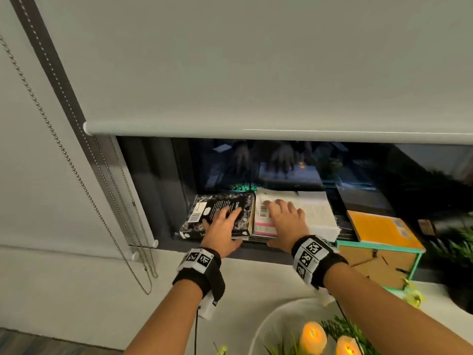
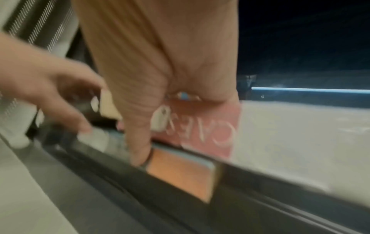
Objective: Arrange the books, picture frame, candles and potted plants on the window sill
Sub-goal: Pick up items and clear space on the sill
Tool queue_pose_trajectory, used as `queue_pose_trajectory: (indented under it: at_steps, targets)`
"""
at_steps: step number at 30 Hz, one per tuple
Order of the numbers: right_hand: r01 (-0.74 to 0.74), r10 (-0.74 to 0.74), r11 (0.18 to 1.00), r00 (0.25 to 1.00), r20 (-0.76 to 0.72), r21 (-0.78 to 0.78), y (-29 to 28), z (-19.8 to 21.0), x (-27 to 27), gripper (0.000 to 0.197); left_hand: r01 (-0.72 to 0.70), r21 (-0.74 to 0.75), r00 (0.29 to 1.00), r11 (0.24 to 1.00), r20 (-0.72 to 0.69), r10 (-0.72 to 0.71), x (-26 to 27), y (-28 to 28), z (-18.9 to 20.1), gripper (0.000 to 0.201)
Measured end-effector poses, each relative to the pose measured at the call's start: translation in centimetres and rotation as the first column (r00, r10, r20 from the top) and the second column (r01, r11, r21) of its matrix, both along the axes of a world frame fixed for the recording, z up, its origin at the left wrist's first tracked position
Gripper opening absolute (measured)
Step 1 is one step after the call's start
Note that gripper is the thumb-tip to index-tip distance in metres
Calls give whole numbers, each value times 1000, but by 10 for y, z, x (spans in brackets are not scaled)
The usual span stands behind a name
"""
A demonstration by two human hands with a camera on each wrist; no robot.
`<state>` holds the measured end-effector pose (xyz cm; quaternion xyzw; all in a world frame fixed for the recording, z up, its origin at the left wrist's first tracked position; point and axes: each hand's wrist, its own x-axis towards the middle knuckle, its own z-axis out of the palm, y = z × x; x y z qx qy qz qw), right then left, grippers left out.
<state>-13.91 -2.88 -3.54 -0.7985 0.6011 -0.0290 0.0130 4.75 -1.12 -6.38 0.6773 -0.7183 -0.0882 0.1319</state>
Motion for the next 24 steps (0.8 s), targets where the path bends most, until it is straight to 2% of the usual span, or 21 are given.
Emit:
queue_pose_trajectory:
  at_steps: [5,8,11,13,18,21,24]
  targets:
    - [-9,6,1000,995,-103,-24,-17,-11,-9,111,23,80,994,997,104,-31,6,-10,5,85]
    - [-58,59,998,996,-70,21,-24,-3,-18,101,18,106,987,994,156,-35,5,-9,6,84]
    - [-59,59,998,998,-12,35,-28,5,-27,88,4,93,988,996,150,-18,2,-10,6,84]
    - [-48,49,999,998,-31,26,-26,5,-29,88,1,87,991,996,135,-13,2,-9,6,84]
    - [-31,21,997,992,-127,-77,-12,-17,-19,97,-5,72,998,997,58,0,2,-6,8,83]
    - [-22,-5,982,990,-143,-188,-10,-22,-22,89,-5,63,1000,998,23,3,3,-5,8,84]
    - [45,-72,963,993,-95,-267,-13,-17,-29,75,-8,56,1000,998,18,7,5,-4,7,84]
